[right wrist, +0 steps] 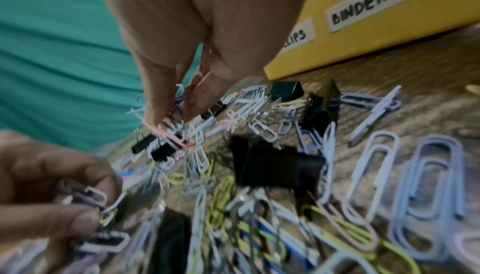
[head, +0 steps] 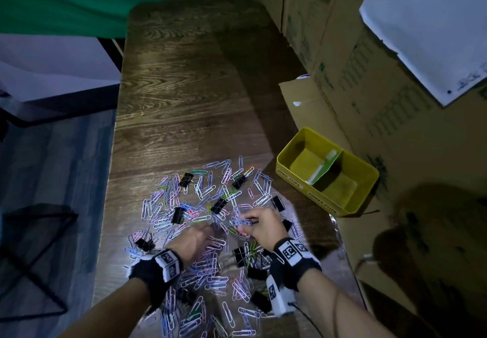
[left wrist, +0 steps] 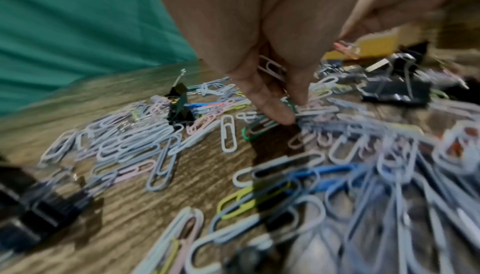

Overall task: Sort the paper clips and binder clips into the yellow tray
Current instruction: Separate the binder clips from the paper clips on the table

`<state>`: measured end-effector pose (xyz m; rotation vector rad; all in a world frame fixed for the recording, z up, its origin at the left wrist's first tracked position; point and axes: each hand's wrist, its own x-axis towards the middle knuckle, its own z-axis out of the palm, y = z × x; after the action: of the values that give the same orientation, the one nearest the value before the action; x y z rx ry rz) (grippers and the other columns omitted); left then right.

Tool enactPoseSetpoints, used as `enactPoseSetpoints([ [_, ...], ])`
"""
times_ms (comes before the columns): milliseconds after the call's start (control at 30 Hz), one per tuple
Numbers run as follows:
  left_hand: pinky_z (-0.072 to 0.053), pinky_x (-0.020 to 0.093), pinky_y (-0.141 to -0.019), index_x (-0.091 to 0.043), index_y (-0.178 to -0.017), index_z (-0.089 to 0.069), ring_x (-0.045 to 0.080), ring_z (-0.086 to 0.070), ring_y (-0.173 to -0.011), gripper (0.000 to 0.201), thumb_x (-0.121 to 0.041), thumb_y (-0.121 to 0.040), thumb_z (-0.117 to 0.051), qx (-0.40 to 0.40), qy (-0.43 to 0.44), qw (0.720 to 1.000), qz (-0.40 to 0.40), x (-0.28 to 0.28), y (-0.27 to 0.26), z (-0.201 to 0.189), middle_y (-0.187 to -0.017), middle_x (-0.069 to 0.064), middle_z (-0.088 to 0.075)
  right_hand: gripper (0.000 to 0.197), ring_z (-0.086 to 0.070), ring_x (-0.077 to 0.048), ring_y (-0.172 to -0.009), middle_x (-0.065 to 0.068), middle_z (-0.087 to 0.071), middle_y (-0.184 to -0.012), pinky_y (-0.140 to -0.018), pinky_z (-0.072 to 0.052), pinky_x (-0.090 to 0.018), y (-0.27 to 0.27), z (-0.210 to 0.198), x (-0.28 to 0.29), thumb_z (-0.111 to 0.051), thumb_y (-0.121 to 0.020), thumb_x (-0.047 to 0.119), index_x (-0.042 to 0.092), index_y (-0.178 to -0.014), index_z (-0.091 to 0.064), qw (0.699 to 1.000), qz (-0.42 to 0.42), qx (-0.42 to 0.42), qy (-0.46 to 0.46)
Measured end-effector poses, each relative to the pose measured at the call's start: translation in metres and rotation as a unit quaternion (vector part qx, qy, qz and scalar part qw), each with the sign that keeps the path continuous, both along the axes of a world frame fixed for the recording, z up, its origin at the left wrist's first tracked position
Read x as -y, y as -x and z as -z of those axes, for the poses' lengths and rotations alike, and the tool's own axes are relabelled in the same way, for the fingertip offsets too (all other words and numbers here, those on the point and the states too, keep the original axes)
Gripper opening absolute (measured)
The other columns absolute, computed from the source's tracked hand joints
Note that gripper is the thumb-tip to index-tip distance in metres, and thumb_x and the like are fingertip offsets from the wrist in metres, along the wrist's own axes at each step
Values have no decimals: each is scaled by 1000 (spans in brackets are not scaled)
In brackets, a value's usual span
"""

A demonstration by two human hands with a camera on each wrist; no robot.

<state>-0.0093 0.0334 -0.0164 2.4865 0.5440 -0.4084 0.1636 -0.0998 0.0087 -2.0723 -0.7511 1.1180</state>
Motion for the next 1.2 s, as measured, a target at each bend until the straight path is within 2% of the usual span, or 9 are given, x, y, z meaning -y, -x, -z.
enactPoseSetpoints([
  [100, -50, 13, -65, -18, -91, -60, 3, -62, -68, 3, -20, -89, -59, -6, 122, 987, -106, -11, -2, -19, -89, -6, -62, 20, -60, -11, -100, 8, -65, -106, -90, -50, -23, -7, -16, 8, -79, -73, 20, 28, -90, -72, 996, 44, -41, -65],
  [233, -56, 25, -63, -8, -90, -62, 14, -66, -63, 12, -14, -81, -66, 28, 301, 923, -238, -25, -28, -54, -82, 10, -67, 23, -64, -10, -99, 7, -69, -102, -88, -54, -27, -22, -42, 22, -81, -69, 14, 31, -81, -73, 978, 118, -87, -151],
  [367, -56, 30, -68, -7, -87, -65, 20, -63, -64, 17, -17, -74, -71, 109, 400, 882, -226, -28, -90, -104, -78, 8, -67, 24, -66, -3, -88, -1, -70, -98, -78, -53, -17, -41, -78, 32, -80, -67, 1, 19, -81, -74, 945, 188, -87, -253],
  [600, -50, 14, -48, -5, -78, -59, 5, -59, -47, 12, 7, -82, -61, 253, 458, 803, -286, 5, -226, -134, -68, 4, -59, 29, -67, -1, -79, -7, -68, -92, -75, -51, -13, -94, -112, 34, -76, -66, -11, 13, -81, -70, 894, 275, -12, -353],
  [733, -54, 24, -50, -10, -72, -60, 7, -60, -49, 17, 4, -81, -64, 225, 344, 873, -263, 23, -261, -101, -65, 9, -60, 28, -67, 3, -76, 4, -69, -86, -74, -52, -13, -126, -109, 29, -76, -70, -7, 16, -83, -68, 904, 293, -9, -311],
  [800, -56, 32, -70, -17, -77, -67, 19, -66, -71, 10, -7, -80, -68, 146, 226, 944, -189, 25, -263, -83, -77, 9, -68, 26, -65, 3, -73, 9, -68, -82, -73, -52, -14, -138, -100, 24, -77, -71, -2, 20, -82, -68, 913, 303, -7, -274],
  [867, -47, 22, -79, -18, -98, -69, 23, -65, -92, 17, -14, -81, -66, 78, 140, 978, -130, 24, -260, -75, -96, 7, -70, 23, -63, 3, -73, 11, -67, -79, -68, -50, -11, -149, -88, 18, -80, -71, 5, 22, -83, -70, 925, 312, 32, -215],
  [1067, -40, 15, -83, -21, -105, -69, 12, -60, -96, 20, -18, -87, -60, 144, 108, 979, -92, 21, -229, -88, -106, -2, -68, 26, -66, -20, -87, -5, -71, -97, -78, -56, -33, -164, -51, -1, -80, -73, 17, 16, -98, -72, 971, 167, 174, 1],
  [1200, -46, 26, -84, -18, -97, -68, 12, -57, -86, 13, -14, -86, -61, 173, 79, 979, -74, 26, -178, -81, -98, -1, -62, 28, -64, -17, -95, -5, -70, -106, -86, -41, -18, -158, -45, -4, -77, -77, 19, 15, -104, -70, 975, 45, 206, 67],
])
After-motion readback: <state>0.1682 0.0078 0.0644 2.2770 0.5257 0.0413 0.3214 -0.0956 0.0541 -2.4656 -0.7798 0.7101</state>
